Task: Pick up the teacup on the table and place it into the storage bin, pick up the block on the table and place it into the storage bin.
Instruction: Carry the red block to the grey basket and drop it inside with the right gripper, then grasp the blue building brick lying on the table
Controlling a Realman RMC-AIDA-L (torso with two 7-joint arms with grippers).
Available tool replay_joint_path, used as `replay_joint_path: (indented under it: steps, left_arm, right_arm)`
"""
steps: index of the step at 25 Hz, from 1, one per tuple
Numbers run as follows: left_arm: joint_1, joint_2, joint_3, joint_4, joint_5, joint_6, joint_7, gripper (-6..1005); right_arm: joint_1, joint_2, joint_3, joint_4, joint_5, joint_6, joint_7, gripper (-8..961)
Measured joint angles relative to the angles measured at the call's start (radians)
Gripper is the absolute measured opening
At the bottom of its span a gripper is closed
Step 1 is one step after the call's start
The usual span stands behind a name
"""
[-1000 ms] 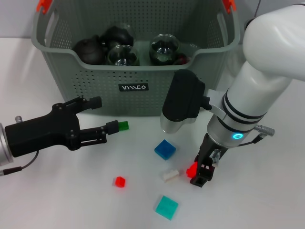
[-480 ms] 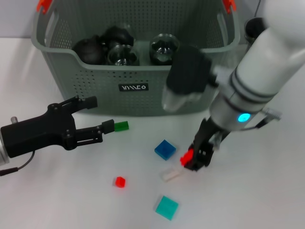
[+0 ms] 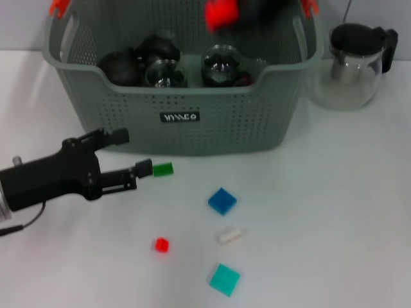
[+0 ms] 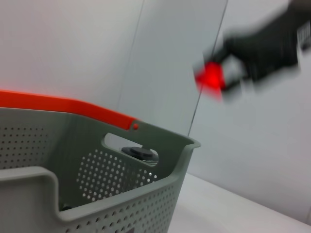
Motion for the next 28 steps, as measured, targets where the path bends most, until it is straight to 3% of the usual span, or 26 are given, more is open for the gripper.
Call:
replay_joint_path:
  steps: [3, 8, 14, 17, 21, 25, 28]
  left_arm:
    - [-0.007, -0.001, 0.002, -0.001, 0.0, 0.004, 0.0, 917]
    - [-0.012, -0.004, 0.004, -0.002, 0.0, 0.005, -0.002, 918]
    - [-0.014, -0.005, 0.004, -0.003, 0.0, 0.006, -0.005, 918]
    - [-0.015, -0.004, 0.004, -0.003, 0.0, 0.007, -0.007, 918]
    - [-0.017, -0.002, 0.003, -0.003, -0.001, 0.01, -0.01, 917]
    - [-0.017, 0.0, -0.001, -0.003, -0.001, 0.012, -0.01, 918]
    - [-0.015, 0.002, -0.003, -0.003, -0.001, 0.012, -0.01, 919]
  right_arm:
    - [0.03, -0.004, 0.077, 0.01, 0.008, 0.088, -0.025, 450]
    - [0.033, -0.015, 0.076, 0.129, -0.1, 0.292, -0.044, 456]
    - [0.039, -0.065, 0.074, 0.319, -0.128, 0.4, -0.063, 463]
    - [0.029, -0.069, 0.08, 0.328, -0.121, 0.411, -0.082, 588]
    - [-0.01, -0.071, 0.084, 0.257, -0.019, 0.316, -0.127, 751]
    - [-0.069, -0.076, 0.086, 0.167, 0.168, 0.102, -0.201, 905]
    - [-0.101, -0.082, 0.078, 0.149, 0.253, -0.121, -0.262, 917]
